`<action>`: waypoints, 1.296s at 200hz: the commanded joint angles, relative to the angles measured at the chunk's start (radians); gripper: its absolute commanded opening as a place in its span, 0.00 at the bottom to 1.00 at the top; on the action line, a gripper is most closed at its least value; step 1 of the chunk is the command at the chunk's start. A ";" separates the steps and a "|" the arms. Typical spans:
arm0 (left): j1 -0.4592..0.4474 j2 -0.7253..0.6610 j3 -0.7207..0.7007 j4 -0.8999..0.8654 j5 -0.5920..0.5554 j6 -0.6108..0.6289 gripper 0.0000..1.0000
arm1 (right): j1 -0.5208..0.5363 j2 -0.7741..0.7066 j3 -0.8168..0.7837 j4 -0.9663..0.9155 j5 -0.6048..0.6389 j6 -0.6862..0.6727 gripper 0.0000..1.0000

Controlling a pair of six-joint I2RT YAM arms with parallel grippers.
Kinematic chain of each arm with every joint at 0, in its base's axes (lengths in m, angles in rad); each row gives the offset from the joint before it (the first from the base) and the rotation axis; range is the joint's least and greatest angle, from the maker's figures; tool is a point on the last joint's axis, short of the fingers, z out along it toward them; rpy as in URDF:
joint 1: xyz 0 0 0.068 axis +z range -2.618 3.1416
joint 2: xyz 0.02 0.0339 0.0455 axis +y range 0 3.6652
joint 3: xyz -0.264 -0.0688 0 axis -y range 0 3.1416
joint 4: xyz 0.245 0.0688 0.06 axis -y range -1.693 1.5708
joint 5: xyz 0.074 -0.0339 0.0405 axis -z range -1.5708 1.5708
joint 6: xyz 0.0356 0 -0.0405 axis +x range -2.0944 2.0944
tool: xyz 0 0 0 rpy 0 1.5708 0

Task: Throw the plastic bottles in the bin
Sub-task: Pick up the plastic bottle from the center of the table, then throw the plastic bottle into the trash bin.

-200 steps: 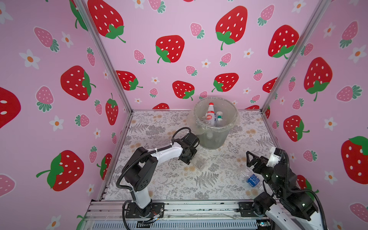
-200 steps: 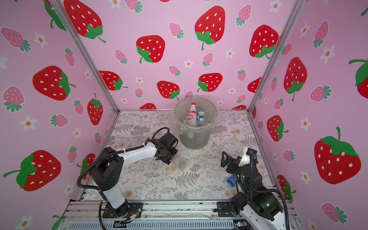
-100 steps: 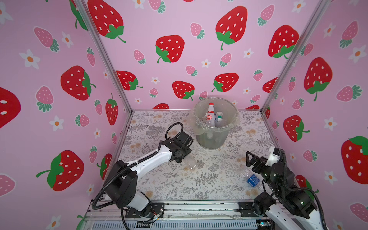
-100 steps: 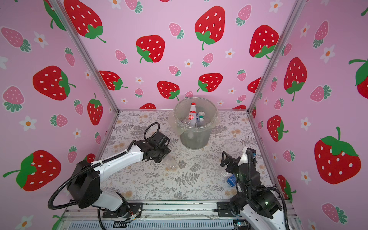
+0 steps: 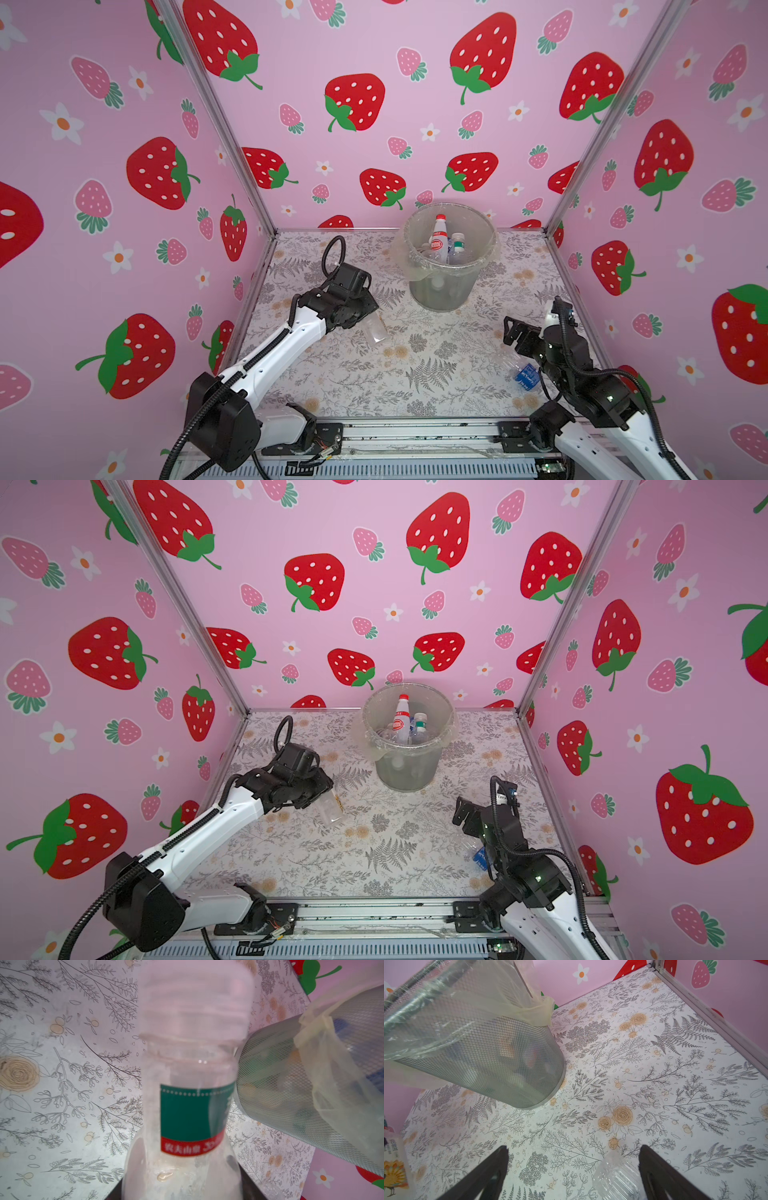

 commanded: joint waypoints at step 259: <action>0.212 -0.128 0.137 0.668 0.609 0.361 0.59 | 0.000 0.209 0.052 0.058 0.043 -0.081 0.99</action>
